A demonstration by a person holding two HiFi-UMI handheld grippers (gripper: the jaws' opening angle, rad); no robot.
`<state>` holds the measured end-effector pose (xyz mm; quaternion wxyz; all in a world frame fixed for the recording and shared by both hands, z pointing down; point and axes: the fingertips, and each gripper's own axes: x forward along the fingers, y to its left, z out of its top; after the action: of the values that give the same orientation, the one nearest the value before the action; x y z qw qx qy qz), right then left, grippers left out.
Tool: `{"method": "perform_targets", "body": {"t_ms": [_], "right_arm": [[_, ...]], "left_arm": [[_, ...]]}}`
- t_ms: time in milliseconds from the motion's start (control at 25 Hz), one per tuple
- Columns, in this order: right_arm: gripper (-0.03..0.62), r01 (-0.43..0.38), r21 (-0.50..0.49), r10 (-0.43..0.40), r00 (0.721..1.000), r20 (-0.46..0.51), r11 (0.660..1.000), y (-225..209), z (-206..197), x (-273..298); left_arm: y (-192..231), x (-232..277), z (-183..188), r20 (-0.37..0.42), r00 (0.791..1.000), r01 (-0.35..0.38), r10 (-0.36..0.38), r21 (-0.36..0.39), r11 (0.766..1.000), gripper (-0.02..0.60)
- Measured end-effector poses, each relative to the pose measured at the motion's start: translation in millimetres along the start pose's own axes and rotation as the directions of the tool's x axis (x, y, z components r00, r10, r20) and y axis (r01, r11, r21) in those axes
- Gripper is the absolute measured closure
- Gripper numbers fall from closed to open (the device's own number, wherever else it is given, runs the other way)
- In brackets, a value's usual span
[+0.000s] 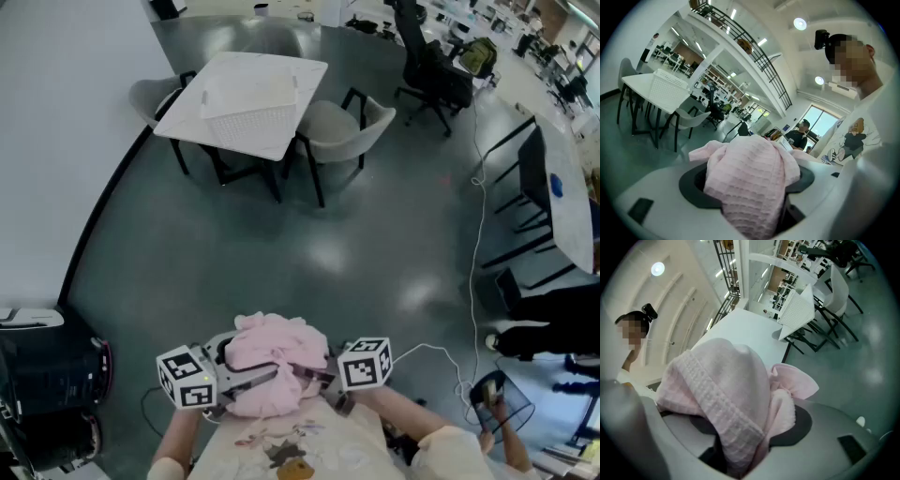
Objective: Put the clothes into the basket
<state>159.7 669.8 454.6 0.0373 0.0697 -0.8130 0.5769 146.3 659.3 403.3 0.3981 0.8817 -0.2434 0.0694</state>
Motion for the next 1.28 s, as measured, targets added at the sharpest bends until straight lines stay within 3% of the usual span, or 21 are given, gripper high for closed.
{"method": "perform_targets", "body": {"t_ms": [800, 1280], "right_arm": [[0.342, -0.004, 0.074, 0.004, 1.000, 0.005, 0.997, -7.2, -11.7, -7.8], [0.342, 0.066, 0.150, -0.068, 0.998, 0.010, 0.986, -32.7, 11.7, -4.1]], "left_arm": [[-2.0, 9.4, -13.2, -0.043, 0.999, -0.008, 0.006, -0.038, 0.999, 0.219], [31.5, 26.6, 0.7, -0.053, 0.996, 0.065, -0.072, -0.116, 0.991, 0.219]]}}
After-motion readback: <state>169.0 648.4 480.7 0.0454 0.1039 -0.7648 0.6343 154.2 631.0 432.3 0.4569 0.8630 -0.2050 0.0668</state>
